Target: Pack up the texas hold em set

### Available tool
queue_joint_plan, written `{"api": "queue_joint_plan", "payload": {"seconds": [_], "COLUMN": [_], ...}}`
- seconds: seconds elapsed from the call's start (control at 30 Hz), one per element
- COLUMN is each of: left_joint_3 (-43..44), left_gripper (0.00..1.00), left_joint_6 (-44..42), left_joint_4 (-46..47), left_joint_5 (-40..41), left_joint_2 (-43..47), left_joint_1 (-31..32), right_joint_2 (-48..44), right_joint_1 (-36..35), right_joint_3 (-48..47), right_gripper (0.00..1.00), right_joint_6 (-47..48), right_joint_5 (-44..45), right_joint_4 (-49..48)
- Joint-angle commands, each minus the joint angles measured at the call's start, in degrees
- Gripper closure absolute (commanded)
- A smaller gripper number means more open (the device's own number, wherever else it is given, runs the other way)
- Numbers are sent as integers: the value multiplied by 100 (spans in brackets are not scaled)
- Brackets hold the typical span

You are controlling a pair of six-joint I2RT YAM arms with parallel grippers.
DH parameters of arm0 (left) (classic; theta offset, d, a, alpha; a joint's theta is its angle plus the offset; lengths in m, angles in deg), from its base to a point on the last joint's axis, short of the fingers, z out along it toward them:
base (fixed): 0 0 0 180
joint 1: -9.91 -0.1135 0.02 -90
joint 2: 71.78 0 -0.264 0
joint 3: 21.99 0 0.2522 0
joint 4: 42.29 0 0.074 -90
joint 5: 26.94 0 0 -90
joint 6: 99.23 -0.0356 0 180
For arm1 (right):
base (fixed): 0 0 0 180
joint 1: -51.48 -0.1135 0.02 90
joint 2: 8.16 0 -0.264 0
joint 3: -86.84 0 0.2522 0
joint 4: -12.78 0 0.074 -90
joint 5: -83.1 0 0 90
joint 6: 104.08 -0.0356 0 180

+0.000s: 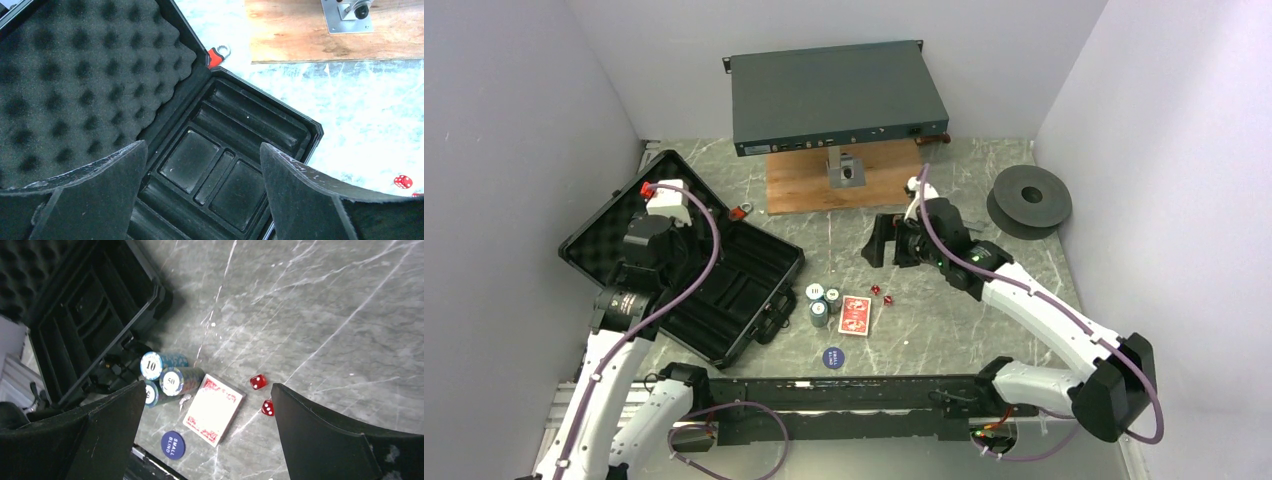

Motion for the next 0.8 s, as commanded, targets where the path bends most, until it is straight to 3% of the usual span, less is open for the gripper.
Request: {"api": "queue_joint_plan", "payload": {"seconds": [0.0,0.3,0.53,0.67,0.77], "left_joint_3": [-33,-34,-22,85,-8], "left_gripper": [12,23,48,54,63], "left_joint_6": [63,58,213,455,1061], "left_joint_4": [24,-6,-184,-450,-592], "left_joint_5": [-85,-223,231,116,-227], "left_joint_2": [17,-83,-512,-921,-942], "left_joint_1": [50,53,53,46,44], "right_joint_2": [208,744,1474,2094,2671], "right_joint_1": [-429,-1747,-2493,-2619,-2704], "right_joint_3": [-331,-290,-473,-820,-1146], "right_gripper": [0,3,10,26,37], "right_joint_6": [265,918,725,262,17], "right_joint_5": [183,390,588,580,443], "right_joint_4": [17,-390,-1272,-1733,-2067]}}
